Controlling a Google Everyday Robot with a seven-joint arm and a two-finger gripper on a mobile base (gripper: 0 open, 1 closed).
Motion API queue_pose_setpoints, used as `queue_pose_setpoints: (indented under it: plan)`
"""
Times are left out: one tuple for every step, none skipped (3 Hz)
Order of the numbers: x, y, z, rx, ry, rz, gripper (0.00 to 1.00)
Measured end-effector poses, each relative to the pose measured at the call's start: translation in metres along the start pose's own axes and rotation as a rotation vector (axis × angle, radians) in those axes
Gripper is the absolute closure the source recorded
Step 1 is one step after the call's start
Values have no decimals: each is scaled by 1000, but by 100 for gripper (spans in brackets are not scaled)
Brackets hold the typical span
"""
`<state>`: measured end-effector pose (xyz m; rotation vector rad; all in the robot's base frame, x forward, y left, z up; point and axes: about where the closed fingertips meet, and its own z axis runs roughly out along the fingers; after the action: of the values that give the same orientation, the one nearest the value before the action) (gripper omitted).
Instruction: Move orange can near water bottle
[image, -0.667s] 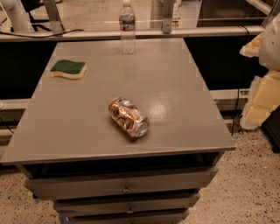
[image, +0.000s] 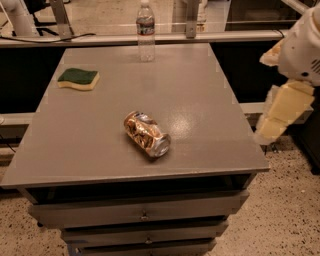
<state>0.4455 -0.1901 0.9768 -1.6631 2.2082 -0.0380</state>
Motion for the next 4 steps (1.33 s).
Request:
queue_pose_setpoints:
  plan:
    - [-41, 8, 21, -27, -111, 87, 0]
    - [-84, 21, 45, -68, -241, 193, 0]
    - [-122, 42, 70, -97, -359, 239, 0]
    - [-151, 58, 102, -109, -438, 252, 0]
